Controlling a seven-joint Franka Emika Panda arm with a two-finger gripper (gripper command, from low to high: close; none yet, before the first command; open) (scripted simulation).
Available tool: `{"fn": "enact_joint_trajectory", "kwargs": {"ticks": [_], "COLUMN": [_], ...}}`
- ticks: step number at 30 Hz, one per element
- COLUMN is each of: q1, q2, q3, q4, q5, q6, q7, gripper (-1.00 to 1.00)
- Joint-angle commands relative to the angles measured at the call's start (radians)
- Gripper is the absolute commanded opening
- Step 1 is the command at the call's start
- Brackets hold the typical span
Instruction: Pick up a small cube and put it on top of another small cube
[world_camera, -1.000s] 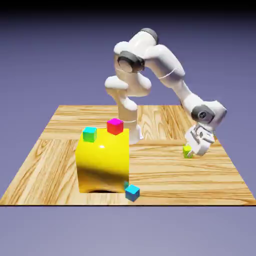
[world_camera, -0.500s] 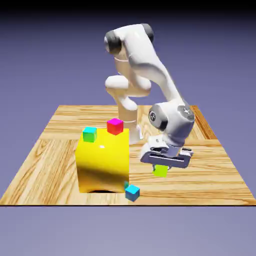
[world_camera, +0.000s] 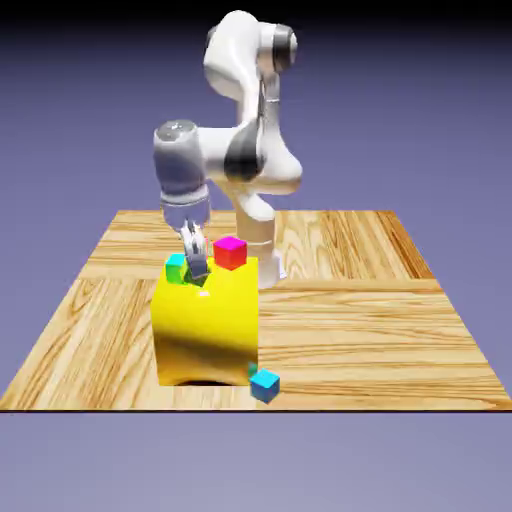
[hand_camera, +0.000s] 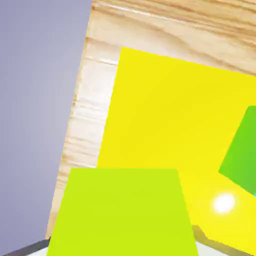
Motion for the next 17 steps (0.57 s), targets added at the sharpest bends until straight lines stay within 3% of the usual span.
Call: {"fn": "enact_joint_trajectory", "kwargs": {"ticks": [1, 7, 14, 15, 17], "q1": [-0.004, -0.032, 0.028, 0.028, 0.013], "q2": [-0.036, -0.25, -0.156, -0.156, -0.18], "q3": [-0.035, -0.244, -0.239, -0.239, -0.241], "q4": [-0.023, -0.146, -0.236, -0.236, -0.214], "q5": [0.036, 0.258, 0.364, 0.364, 0.338], "q6": [-0.009, -0.056, 0.122, 0.122, 0.078], "q7": [0.036, 0.247, 0.171, 0.171, 0.19], "gripper": [-1.0, -1.0, -1.0, 1.0, 1.0]}}
